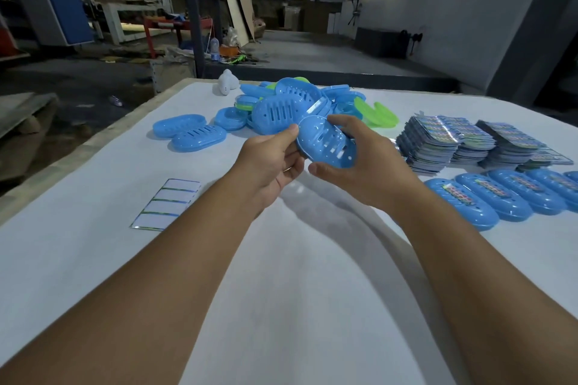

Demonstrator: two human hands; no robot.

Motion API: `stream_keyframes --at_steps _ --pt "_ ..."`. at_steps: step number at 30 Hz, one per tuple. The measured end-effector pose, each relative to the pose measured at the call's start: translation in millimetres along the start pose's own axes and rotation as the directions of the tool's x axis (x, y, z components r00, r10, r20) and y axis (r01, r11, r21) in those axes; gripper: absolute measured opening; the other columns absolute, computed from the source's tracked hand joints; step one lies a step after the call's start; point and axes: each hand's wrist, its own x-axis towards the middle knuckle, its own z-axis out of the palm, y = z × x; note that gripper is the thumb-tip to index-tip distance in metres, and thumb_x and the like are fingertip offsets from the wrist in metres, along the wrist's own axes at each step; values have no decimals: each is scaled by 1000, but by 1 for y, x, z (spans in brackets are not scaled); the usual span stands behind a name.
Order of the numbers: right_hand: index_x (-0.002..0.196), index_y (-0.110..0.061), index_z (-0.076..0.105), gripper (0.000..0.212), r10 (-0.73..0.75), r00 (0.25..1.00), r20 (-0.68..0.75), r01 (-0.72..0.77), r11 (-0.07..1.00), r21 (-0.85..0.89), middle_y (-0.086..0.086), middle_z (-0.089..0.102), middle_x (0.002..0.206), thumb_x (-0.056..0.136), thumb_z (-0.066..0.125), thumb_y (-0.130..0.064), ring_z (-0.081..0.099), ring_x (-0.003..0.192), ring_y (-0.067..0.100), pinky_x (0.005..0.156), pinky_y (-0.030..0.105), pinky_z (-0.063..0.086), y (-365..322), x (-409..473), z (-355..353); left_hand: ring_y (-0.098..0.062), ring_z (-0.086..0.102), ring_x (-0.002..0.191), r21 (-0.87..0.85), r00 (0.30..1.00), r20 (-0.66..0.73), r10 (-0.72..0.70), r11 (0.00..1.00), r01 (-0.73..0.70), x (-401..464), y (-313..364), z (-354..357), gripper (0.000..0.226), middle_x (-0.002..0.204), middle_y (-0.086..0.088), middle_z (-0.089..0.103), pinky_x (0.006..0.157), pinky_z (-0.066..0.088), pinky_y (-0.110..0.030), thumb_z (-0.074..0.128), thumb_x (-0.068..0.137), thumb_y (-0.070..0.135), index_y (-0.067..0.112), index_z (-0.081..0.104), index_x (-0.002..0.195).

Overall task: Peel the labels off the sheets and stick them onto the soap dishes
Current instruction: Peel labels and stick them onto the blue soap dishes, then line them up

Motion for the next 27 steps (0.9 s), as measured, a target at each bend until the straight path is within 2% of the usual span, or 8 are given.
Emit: stream_keyframes --at_steps 3,5,7,9,12,14,18,27 --pt "140 -35 50 79 20 1000 3 -20 1000 10 -18 55 116 71 86 -47 54 104 4 85 20 39 3 1 0 -12 74 74 136 1000 -9 -11 991 12 -2 2 0 13 84 -3 78 65 55 -24 58 101 20 11 68 102" --pt "141 -33 50 76 22 999 41 -21 999 -29 -15 53 123 74 83 -43 50 108 5 89 22 37 5 1 1 -13 73 77 452 991 -53 125 888 -88 -1 3 -5 20 83 -3 77 69 54 -28 57 100 23 11 72 94" --pt "145 -31 48 76 35 992 122 -25 997 -79 -9 49 134 76 80 -40 49 114 9 92 24 36 7 1 2 -16 71 81 794 932 -52 359 581 -179 1 4 -14 22 82 2 75 74 54 -32 59 96 30 15 73 87" --pt "147 -31 46 75 43 979 200 -20 993 -114 -6 49 140 79 77 -38 50 122 14 95 26 37 7 1 2 -19 64 89 965 869 -7 494 231 -123 0 5 -22 20 93 4 72 76 51 -34 58 94 36 21 70 94" --pt "146 -33 47 73 53 961 271 -13 989 -145 -6 54 141 80 76 -39 52 124 17 94 26 38 6 0 2 -24 56 106 985 899 -7 437 -152 81 0 5 -30 34 118 -2 61 76 40 -34 57 93 45 24 63 118" --pt "143 -36 49 70 70 948 310 -14 984 -177 -9 57 133 79 76 -42 55 116 16 90 26 39 6 -1 2 -28 52 114 951 932 -45 360 -270 150 1 4 -32 44 125 -6 56 81 40 -37 56 92 49 22 58 127" --pt "139 -40 51 65 102 920 379 -31 982 -189 -11 59 128 79 75 -47 58 110 15 91 29 45 7 -3 2 -28 53 114 959 946 -81 315 -232 160 3 5 -34 46 127 -7 55 85 44 -38 60 91 44 22 55 130" --pt "138 -44 49 68 114 916 384 -44 982 -186 -11 57 132 76 72 -63 59 102 15 91 34 50 6 -3 3 -21 57 113 984 933 -127 338 165 74 3 11 -34 56 127 -5 57 87 48 -28 77 81 17 22 54 132"
